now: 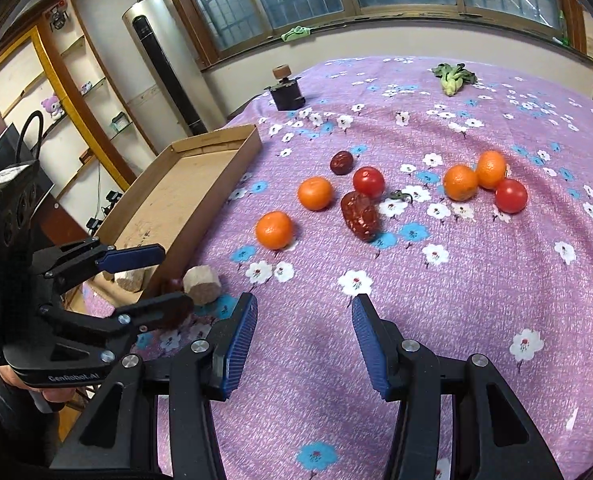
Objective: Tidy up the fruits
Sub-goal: 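Grasp a dried red date with the right gripper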
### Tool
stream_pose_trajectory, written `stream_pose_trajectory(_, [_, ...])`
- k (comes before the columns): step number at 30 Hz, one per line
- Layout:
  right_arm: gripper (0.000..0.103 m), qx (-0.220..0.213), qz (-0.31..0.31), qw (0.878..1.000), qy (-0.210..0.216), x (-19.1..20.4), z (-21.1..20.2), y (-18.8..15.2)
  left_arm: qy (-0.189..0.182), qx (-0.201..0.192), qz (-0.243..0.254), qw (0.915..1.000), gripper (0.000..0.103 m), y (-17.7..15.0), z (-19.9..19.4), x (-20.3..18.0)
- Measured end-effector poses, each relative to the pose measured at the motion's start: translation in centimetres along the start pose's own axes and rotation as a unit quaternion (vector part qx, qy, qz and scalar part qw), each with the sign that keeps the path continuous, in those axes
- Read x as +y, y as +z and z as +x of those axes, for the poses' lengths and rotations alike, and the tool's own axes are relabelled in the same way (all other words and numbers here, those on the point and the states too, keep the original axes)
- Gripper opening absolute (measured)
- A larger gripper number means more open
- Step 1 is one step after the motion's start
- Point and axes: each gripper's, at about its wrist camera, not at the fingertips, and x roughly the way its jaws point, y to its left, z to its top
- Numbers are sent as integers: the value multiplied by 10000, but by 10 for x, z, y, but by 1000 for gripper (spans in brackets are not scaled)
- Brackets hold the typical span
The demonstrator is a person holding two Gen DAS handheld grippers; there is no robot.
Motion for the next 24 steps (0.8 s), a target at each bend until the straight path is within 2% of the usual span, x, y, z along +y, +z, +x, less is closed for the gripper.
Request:
stream_pose_trajectory(8, [50,52,-9,9998,-182,-11,27,27,33,269,505,9984,57,6,24,-2])
stream_pose_trajectory(10, [50,86,-36,9996,-275,-14,38,36,3,353,625,9974,51,6,30,-3])
stream_pose_trajectory(12, [50,108,-68,9992,-388,-17,47,41,-11,456,722,9963,37,5,37,-3])
stream_pose_trajectory(14, [50,128,-160,9984,-529,-18,57,48,-129,486,707,9962,31,4,42,0])
stream_pose_trajectory(16, [45,199,-206,9974,-654,-19,69,52,-228,484,645,9965,28,5,43,2])
stream_pose_trajectory(17, [38,218,-222,9973,-658,-21,73,53,-199,470,637,9967,24,5,43,2])
stream_pose_trajectory(18, [26,255,-240,9971,-671,-22,78,54,-173,456,615,9969,21,5,43,3])
stream_pose_trajectory(24, [27,162,-219,9984,-489,-18,68,42,-221,355,291,9987,21,2,36,11])
